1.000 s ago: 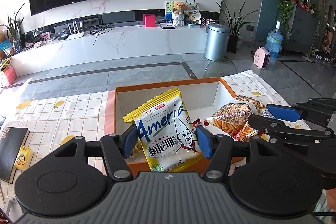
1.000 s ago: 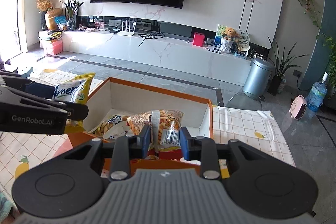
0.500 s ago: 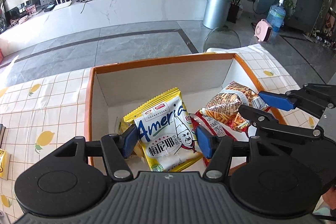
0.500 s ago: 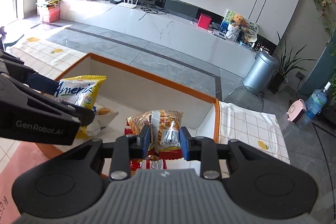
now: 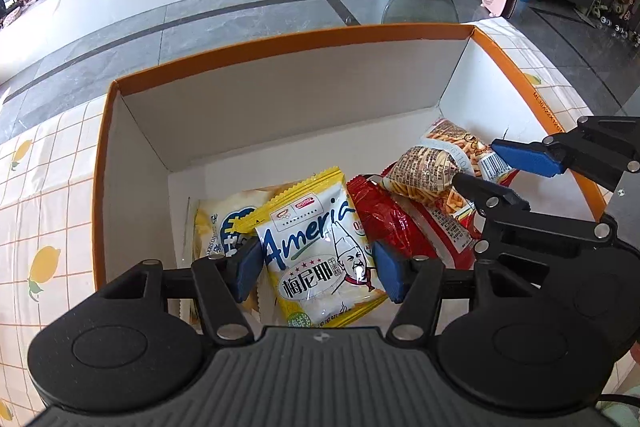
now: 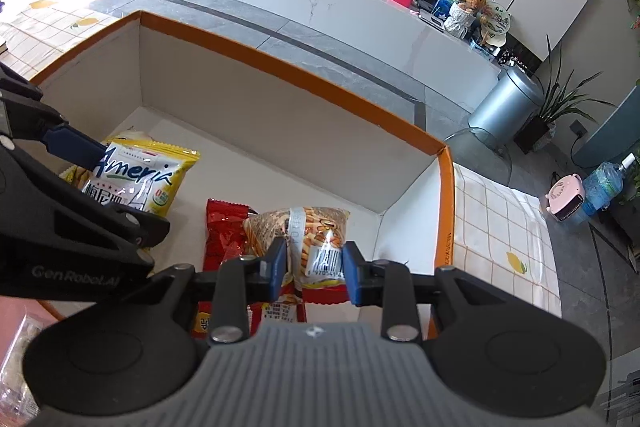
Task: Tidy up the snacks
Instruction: 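Open both tools to release the bags inside the orange box, then withdraw both tools from the box back over the remaining snacks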
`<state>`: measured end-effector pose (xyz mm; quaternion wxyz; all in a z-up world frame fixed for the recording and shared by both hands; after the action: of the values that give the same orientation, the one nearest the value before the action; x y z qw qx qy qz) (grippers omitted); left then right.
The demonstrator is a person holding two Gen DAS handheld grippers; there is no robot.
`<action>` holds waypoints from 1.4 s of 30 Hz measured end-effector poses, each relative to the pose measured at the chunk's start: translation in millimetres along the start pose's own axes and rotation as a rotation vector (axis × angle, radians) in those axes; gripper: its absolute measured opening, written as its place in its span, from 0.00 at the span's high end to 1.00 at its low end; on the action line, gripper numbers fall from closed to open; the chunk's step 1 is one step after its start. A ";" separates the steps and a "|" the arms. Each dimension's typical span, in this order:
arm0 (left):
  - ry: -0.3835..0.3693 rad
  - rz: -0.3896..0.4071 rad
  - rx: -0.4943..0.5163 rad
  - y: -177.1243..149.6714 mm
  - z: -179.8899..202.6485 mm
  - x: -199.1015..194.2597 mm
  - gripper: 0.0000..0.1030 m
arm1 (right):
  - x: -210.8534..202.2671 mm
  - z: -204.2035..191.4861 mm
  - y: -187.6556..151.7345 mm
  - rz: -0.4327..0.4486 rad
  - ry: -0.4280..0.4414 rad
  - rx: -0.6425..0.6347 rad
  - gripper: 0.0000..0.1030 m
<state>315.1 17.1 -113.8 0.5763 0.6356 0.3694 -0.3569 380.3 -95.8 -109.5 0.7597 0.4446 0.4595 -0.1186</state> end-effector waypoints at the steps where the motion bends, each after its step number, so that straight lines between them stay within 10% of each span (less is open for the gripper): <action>1: 0.000 -0.003 0.003 0.0 0.1 1.1 0.34 | 1.9 -0.6 -0.2 -0.009 -0.001 -0.009 0.73; 21: 0.041 -0.019 0.031 9.2 4.2 8.7 0.30 | 17.6 -6.3 -8.2 -0.134 -0.012 -0.085 0.62; 35: 0.013 0.018 -0.081 1.1 -5.8 -24.7 0.21 | -19.9 -10.4 3.8 -0.107 -0.009 -0.067 0.28; 42: 0.039 0.052 -0.057 -2.2 -0.2 -55.7 0.20 | -50.4 -12.7 0.9 -0.116 -0.003 -0.013 0.27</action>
<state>286.9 14.2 -65.8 0.5960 0.6352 0.3738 -0.3186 345.6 -96.8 -70.8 0.7553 0.4120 0.4840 -0.1599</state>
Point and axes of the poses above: each gripper's, at about its wrist camera, not at the fingertips, and x roughly the way its jaws point, z to its right, y to its top, the point moved 7 cm from there along x, roughly the way its jaws point, and after that the axes turned 9 degrees about y, right-handed, at the moved point
